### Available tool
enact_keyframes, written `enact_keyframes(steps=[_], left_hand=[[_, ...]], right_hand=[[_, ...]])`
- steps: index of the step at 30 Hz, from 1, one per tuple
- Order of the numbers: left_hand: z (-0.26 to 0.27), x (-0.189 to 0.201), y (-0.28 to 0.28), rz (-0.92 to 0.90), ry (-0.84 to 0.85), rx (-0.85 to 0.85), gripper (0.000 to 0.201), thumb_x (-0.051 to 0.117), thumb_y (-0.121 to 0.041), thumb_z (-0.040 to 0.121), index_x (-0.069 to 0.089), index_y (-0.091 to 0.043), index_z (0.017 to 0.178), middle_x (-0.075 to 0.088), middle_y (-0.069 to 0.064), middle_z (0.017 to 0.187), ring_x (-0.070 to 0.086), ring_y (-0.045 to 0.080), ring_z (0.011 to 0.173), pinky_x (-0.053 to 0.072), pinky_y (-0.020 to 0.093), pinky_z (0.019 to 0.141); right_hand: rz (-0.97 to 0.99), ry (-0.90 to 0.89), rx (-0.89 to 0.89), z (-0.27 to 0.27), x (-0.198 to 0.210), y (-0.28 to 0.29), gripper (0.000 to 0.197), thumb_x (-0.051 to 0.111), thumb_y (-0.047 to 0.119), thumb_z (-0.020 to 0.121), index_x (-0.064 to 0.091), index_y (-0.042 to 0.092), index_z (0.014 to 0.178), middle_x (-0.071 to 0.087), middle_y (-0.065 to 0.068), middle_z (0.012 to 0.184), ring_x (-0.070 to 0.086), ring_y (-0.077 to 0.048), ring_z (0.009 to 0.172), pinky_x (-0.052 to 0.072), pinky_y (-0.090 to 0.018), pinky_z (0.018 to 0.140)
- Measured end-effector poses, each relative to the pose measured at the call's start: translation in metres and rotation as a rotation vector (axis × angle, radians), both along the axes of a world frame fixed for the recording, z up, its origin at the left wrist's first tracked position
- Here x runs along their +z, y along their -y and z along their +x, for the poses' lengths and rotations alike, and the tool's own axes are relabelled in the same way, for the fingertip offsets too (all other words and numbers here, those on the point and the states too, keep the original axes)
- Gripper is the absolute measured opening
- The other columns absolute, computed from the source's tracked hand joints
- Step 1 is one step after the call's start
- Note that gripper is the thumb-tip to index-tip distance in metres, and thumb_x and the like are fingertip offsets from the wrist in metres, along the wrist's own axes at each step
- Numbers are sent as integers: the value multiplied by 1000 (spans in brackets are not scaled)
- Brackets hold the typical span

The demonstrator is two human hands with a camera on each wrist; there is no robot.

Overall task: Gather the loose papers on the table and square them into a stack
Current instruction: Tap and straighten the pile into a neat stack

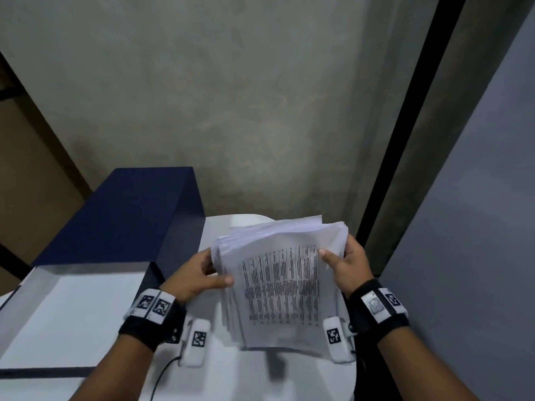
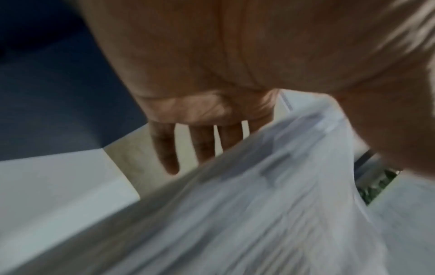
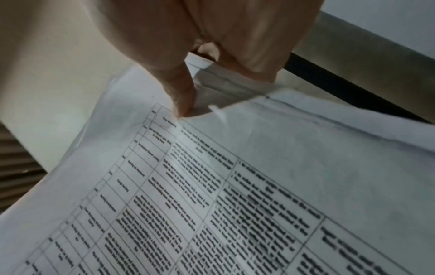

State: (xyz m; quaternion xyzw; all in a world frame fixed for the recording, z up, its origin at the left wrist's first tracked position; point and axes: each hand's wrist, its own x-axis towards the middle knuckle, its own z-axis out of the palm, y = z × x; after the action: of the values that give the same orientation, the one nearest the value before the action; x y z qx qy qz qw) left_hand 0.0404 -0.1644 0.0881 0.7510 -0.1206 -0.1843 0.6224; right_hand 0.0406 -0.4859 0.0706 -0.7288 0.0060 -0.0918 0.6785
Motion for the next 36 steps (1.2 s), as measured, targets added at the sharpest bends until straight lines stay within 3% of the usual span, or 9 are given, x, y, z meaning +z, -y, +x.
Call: enact_keyframes(steps=[5,9,11,13,16,20,24,29,36], left_hand=[[3,-34,42,-61,79,381,60,80,-33,67,59,-17,122,73,4,109,69,21,103,52,47,95],[4,-55,48,-153,26,523,60,76,-5,65,55,-13,121,71,13,104,68,33,98,53,53,90],[3,-61,46,-173,39,523,74,74,0,61,47,-9,129,69,11,102,67,33,96,55,47,87],[3,-61,43,-189,84,530,67,75,4,62,50,-7,122,70,0,93,67,23,88,57,34,77],[5,-54,44,-210,139,504,52,77,-14,53,56,-20,100,70,-11,79,65,7,73,55,22,65],[6,-48,43,-271,123,477,66,80,-25,51,59,-9,111,72,1,93,69,16,84,56,28,73],[8,-50,39,-296,116,463,65,84,-25,56,61,-4,113,71,18,107,67,36,101,55,42,87],[6,-54,37,-297,79,477,64,87,-28,56,64,-7,111,73,13,107,69,29,102,51,48,96],[7,-56,30,-332,88,469,59,89,-27,54,67,-11,106,73,15,106,68,33,102,51,49,95]], right_hand=[[72,41,8,-6,-4,-12,45,59,-9,86,55,27,113,68,4,108,66,-8,101,53,-27,91],[42,-36,65,-18,-22,-18,46,62,-2,82,49,30,114,64,0,107,64,-11,99,51,-48,97],[18,-11,53,-25,-28,-17,51,66,4,76,47,29,116,62,-3,107,63,-13,97,52,-52,93],[33,39,38,-26,-25,-18,59,72,5,76,45,30,122,61,-7,112,65,-17,97,55,-42,87],[54,134,37,-18,-13,-23,58,75,7,79,47,24,126,60,-10,118,64,-20,102,55,-31,86],[49,208,-3,-3,6,-36,34,73,7,82,61,14,113,64,6,109,64,-5,98,50,-17,83],[-19,242,-63,7,4,-41,9,71,15,85,69,23,89,70,7,91,65,-12,90,50,-27,83],[-78,213,-127,12,-3,-38,11,63,22,83,59,31,79,67,8,85,63,-14,83,52,-36,80],[-147,261,-81,18,1,-38,13,68,20,88,63,28,79,67,12,81,63,-10,75,52,-31,70]])
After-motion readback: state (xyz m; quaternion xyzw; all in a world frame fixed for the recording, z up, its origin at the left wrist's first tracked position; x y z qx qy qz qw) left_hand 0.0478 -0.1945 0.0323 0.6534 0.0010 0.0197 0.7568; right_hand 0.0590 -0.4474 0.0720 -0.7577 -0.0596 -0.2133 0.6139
